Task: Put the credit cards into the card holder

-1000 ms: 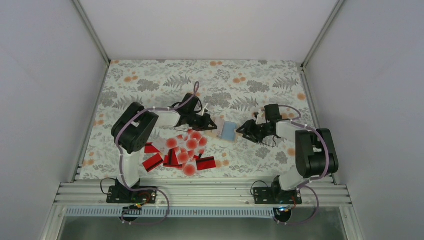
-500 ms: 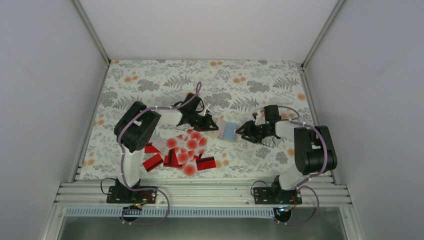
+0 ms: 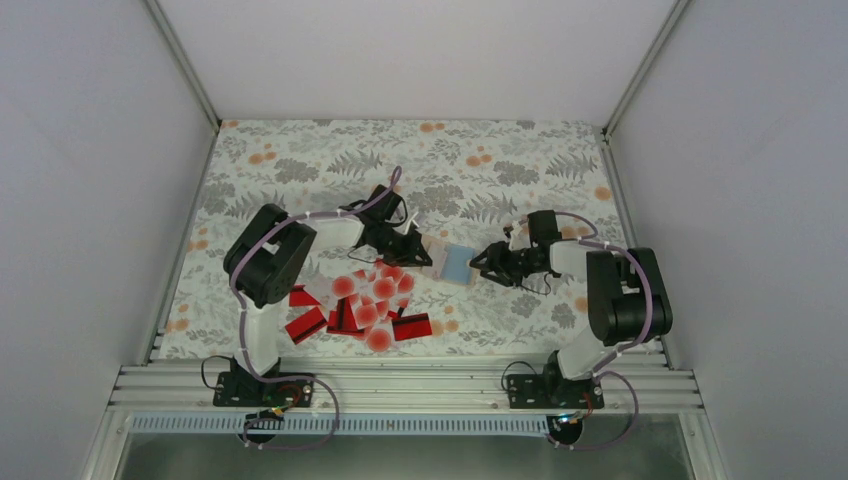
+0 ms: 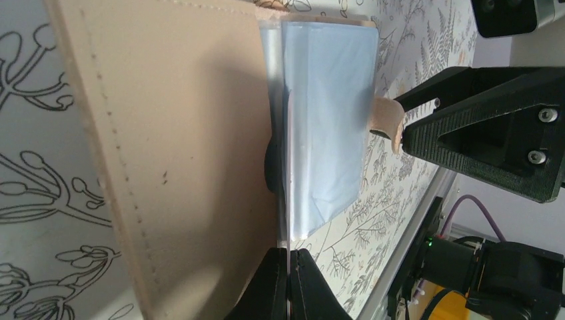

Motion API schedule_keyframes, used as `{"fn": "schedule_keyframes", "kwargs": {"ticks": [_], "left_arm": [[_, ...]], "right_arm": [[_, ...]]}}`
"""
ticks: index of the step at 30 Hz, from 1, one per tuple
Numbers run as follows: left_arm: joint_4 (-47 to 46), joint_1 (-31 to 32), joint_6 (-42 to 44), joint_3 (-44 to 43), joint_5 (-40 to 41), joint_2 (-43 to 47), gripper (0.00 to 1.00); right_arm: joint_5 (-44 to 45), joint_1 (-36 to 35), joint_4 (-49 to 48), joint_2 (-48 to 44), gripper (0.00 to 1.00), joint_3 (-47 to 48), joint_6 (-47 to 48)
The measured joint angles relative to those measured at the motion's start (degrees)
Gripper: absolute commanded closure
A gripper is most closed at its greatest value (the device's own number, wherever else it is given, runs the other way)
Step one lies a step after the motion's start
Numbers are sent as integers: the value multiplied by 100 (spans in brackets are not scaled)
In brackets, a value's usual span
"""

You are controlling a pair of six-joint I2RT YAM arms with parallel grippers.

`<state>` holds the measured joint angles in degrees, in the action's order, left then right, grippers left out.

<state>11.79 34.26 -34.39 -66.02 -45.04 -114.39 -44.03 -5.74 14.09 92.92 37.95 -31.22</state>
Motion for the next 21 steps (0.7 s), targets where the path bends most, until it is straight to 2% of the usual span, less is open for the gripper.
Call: {"fn": "schedule_keyframes", "kwargs": {"ticks": [5,21], "left_arm": [[409,-2,96,-168,2,20,98],[914,0,610,-590,-278,-260,98]], "right_arm": [[-72,9,-28,33,54,0,31],[-337,20,-138,210,55,31,90]]}}
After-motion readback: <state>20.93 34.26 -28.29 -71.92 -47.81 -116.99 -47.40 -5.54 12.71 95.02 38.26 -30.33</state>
